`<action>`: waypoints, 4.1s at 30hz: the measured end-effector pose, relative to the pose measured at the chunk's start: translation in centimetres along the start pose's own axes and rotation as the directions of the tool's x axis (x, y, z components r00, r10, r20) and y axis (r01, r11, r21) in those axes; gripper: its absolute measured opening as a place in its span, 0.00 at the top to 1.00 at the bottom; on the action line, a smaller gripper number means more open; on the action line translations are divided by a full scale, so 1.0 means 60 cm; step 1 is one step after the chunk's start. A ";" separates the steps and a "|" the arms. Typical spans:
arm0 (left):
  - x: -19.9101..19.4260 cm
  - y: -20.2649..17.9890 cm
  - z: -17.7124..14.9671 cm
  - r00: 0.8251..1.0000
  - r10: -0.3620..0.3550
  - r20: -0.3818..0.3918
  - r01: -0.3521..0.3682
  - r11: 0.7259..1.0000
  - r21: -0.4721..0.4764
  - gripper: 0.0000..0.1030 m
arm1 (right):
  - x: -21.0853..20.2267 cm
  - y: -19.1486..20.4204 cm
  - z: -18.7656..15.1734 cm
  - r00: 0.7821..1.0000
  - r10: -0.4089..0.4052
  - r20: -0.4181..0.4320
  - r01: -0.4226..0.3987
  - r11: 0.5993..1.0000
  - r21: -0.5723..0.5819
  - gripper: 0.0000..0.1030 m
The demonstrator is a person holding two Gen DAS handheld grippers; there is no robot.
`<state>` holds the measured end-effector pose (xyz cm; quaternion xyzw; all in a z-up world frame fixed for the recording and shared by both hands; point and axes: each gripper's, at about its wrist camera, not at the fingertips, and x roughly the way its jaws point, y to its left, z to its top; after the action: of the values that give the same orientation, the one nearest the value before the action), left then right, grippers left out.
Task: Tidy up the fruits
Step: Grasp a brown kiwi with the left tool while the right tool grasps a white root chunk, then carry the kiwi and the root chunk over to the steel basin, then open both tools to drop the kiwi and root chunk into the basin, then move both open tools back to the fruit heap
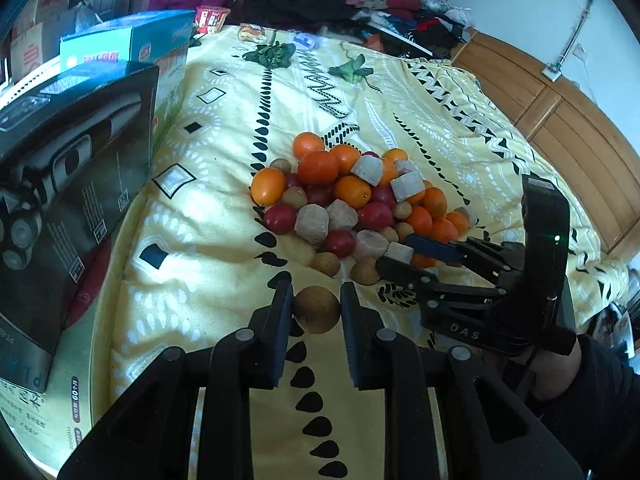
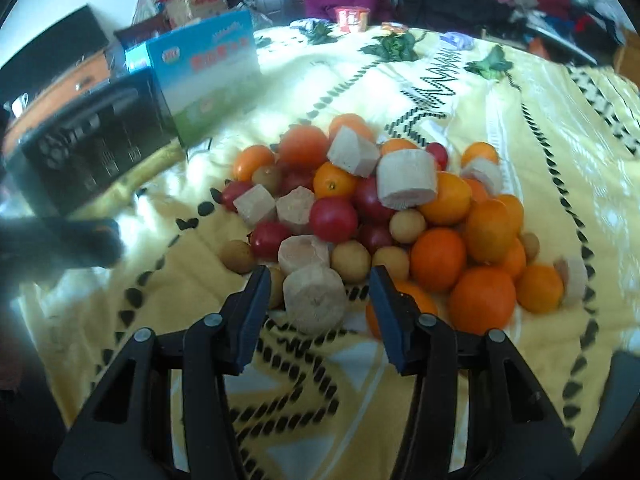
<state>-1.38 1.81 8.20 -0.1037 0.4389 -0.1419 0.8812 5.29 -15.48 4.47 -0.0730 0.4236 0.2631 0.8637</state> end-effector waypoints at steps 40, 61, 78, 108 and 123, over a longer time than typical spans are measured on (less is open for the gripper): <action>-0.400 0.454 -0.015 0.684 0.721 0.109 -0.616 0.651 -0.442 0.77 | -0.053 0.582 0.285 0.917 0.396 0.044 -0.365 0.880 -0.302 0.66; -0.361 0.525 -0.045 0.747 0.665 0.005 -0.583 0.658 -0.475 0.77 | 0.023 0.652 0.276 0.927 0.359 -0.109 -0.375 0.884 -0.279 0.66; -0.367 0.531 -0.046 0.719 0.694 -0.023 -0.609 0.615 -0.501 0.41 | 0.000 0.645 0.286 0.944 0.328 -0.027 -0.322 0.905 -0.278 0.12; -0.293 0.148 0.121 0.758 0.605 0.244 -0.574 0.796 -0.192 0.26 | -0.195 0.248 0.053 0.990 0.032 0.141 -0.036 0.999 0.026 0.12; -0.323 -0.015 0.225 0.757 0.469 0.455 -0.464 0.876 -0.130 0.06 | -0.218 0.094 -0.061 0.992 -0.066 0.105 0.041 0.973 0.227 0.12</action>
<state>-1.83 8.35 30.94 -0.0265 0.2226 0.1137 0.9679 -6.73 -17.07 12.81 0.0285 0.3994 0.1941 0.8956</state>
